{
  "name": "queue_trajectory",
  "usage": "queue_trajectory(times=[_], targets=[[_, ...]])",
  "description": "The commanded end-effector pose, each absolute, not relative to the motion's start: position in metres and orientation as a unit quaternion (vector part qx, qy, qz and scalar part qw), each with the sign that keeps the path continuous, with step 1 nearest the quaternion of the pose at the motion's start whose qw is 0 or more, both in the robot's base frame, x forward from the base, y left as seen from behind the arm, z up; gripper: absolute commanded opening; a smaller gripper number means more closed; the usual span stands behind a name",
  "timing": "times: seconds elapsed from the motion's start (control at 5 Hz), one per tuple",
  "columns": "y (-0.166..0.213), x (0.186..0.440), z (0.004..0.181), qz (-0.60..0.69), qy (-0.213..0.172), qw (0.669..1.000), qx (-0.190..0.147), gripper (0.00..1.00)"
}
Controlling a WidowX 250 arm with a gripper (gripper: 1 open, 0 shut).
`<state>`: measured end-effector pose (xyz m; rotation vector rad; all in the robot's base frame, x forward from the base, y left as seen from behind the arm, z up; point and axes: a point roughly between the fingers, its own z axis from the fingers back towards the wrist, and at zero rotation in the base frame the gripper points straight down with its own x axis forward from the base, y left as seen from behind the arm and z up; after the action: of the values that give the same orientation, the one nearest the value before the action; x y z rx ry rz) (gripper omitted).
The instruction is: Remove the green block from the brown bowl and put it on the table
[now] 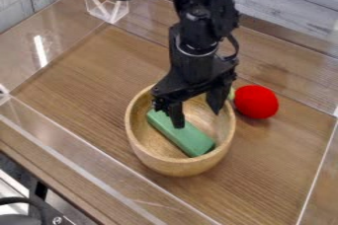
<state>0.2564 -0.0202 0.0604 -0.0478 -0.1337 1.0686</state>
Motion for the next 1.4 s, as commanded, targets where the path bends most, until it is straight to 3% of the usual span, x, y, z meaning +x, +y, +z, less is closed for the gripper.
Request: queue_trajectory(times=[0.0,0.6,1.0,1.2], targets=[[-0.019,0.260,0.069,0.513,-0.081,0.854,-0.026,1.00],[-0.031,0.249,0.057,0.514,-0.079,0.854,-0.003,1.00],[-0.015,0.246,0.050,0.482,-0.075,0.873,0.006,1.00],[-0.019,0.247,0.036,0.466,-0.074,0.881,0.009,1.00]])
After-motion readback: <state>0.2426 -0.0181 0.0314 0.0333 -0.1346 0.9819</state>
